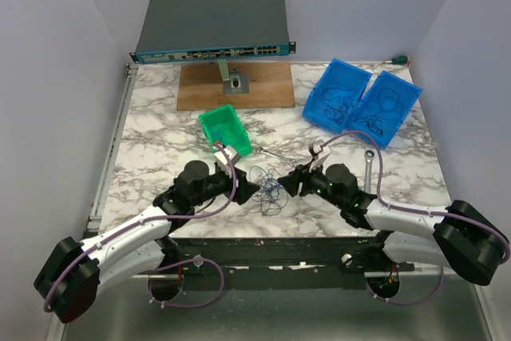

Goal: Untangle the cables

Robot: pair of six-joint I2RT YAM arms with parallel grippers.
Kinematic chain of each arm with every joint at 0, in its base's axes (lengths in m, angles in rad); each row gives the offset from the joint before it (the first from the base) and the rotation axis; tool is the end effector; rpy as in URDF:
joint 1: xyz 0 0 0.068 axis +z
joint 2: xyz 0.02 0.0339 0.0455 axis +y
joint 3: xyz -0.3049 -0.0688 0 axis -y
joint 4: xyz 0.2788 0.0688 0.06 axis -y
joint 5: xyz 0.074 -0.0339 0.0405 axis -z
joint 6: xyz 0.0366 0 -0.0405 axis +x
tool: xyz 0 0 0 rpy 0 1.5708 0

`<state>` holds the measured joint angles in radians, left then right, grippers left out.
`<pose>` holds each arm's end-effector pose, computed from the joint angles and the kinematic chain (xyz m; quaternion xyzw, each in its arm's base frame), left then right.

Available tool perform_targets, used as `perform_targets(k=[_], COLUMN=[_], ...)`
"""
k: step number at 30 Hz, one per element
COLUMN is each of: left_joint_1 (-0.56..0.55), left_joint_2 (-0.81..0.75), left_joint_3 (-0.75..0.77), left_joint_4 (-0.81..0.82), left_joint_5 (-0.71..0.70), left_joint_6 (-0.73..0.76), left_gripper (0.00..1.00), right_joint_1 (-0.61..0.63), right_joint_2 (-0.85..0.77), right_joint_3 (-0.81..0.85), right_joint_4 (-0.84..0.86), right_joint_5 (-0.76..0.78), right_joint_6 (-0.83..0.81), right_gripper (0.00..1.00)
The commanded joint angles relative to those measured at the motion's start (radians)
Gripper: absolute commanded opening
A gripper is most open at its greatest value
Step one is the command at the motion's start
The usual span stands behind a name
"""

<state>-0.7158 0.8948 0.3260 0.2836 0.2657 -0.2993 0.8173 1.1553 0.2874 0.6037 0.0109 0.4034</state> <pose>0.1456 -0.1394 0.2210 0.2417 0.7598 -0.3814 0.4677 0.1574 0.1672 0.1896 -0.1599 0.7778 0.3448 0.5005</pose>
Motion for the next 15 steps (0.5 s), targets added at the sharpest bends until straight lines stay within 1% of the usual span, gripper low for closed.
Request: perform_targets(k=[1,5,9,11,15], left_joint_1=[-0.005,-0.005,-0.009,-0.013,-0.027], left_joint_2=[-0.035,-0.08,-0.112,-0.093,-0.043], left_joint_3=[-0.027,-0.055,-0.076,-0.069,-0.04], left_joint_4=[0.095,0.143,0.18,0.179,0.163], left_joint_5=[0.108,0.141,0.172,0.181,0.206], left_joint_6=[0.025,0.028,0.029,0.035,0.045], left_gripper=[0.68,0.7,0.74,0.75,0.75], right_joint_1=[0.005,0.006,0.007,0.007,0.007], right_joint_2=[0.05,0.099,0.113,0.125,0.127], right_joint_3=[0.017,0.032,0.04,0.052,0.054], right_joint_4=[0.006,0.024,0.005,-0.013,-0.009], right_joint_5=[-0.079,-0.117,-0.085,-0.062,-0.053], right_joint_6=[0.002,0.006,0.014,0.013,0.015], right_gripper=[0.56,0.59,0.57,0.49,0.29])
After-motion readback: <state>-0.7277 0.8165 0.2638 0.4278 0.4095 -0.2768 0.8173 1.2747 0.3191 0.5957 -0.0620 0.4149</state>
